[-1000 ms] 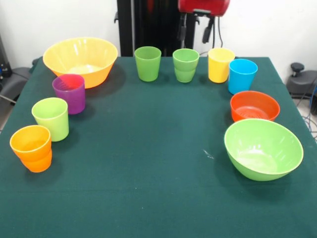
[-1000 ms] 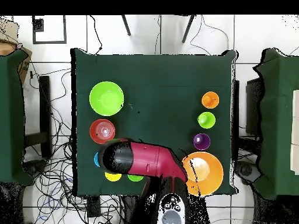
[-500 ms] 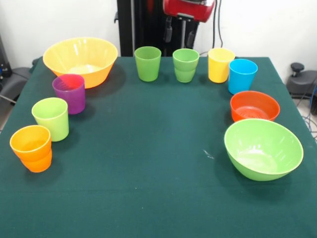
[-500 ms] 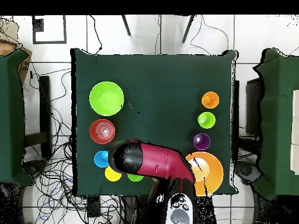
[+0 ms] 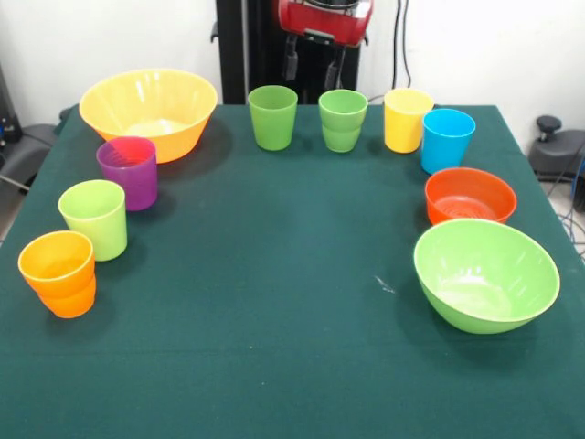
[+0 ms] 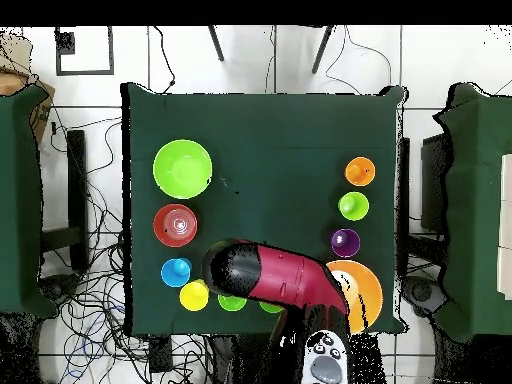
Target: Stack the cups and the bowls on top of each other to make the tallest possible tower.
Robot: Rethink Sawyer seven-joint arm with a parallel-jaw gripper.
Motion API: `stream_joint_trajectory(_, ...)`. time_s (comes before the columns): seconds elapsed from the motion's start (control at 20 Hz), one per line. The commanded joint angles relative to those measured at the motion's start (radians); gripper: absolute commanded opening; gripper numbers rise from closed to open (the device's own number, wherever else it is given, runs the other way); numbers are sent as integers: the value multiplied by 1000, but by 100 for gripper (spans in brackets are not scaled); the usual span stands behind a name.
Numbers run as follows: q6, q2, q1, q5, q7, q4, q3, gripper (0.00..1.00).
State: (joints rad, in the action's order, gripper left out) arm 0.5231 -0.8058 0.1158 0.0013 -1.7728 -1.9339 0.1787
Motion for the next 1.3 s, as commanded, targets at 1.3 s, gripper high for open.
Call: stream_joint_trajectory(1.3, 62, -64, 198, -153, 93, 21, -141, 100)
